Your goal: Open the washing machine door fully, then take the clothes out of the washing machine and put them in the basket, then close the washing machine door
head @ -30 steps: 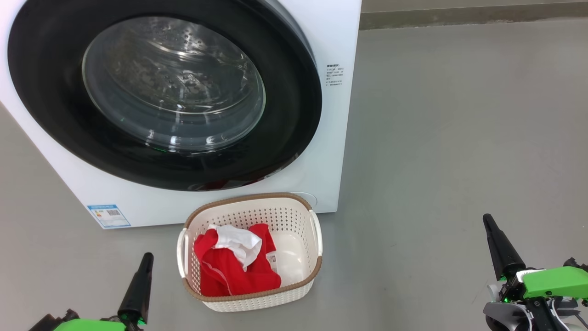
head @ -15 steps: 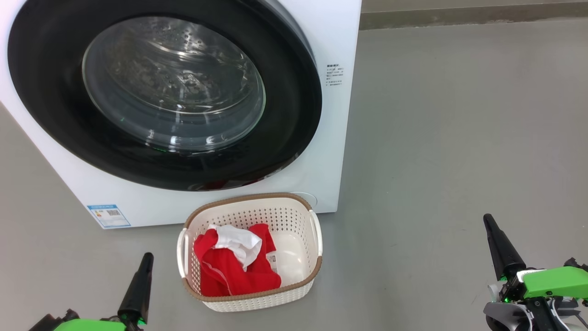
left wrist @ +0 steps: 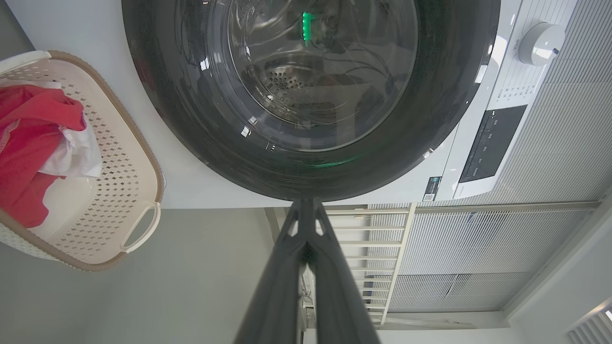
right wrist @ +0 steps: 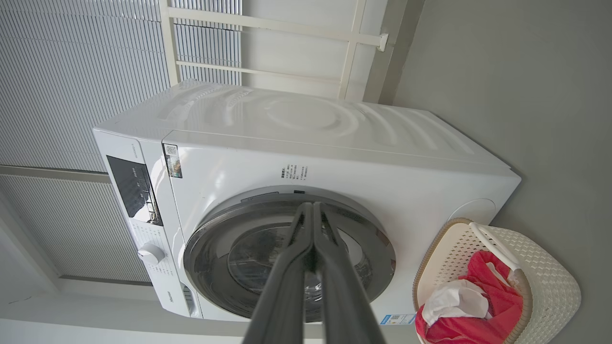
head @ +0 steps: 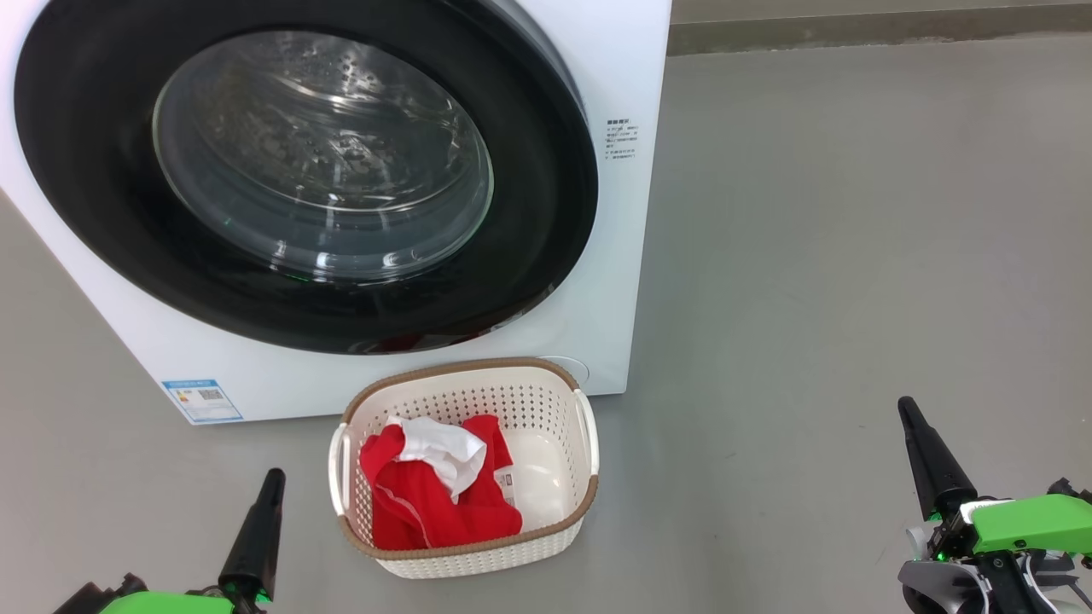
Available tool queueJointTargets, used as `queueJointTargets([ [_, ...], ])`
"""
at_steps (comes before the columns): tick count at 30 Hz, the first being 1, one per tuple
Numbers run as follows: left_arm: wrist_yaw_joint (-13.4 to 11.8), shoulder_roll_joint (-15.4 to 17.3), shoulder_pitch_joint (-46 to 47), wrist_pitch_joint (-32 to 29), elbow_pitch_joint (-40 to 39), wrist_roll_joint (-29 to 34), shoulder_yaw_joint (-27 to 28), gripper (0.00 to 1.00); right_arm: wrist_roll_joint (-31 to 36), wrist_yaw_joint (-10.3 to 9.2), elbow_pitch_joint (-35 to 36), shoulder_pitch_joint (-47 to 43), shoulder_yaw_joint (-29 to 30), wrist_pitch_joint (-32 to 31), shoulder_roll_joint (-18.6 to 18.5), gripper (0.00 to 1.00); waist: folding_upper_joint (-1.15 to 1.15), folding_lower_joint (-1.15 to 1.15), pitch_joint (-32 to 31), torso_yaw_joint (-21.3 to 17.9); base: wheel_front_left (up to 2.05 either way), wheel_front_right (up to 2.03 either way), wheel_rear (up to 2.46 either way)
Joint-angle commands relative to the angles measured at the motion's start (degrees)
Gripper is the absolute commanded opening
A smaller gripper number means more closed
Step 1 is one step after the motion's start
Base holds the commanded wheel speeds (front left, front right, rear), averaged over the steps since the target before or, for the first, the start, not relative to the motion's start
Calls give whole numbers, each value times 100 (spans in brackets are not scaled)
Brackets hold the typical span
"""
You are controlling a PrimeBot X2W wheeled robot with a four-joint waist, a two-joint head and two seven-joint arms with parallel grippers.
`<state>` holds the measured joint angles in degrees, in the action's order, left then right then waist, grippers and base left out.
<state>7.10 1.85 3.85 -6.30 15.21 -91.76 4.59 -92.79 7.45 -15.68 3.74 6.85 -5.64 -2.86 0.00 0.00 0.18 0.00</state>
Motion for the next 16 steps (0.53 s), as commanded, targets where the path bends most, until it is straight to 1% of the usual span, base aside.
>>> queueJointTargets([
  [1,38,103,234,-19,-116,-40,194,0,20,3,169,240,-84,-43,-41,0,0,0,0,0,0,0,0],
  [16,38,103,234,-19,-116,-40,194,0,29,3,168,241,-73,-52,-33,0,0,0,0,0,0,0,0],
])
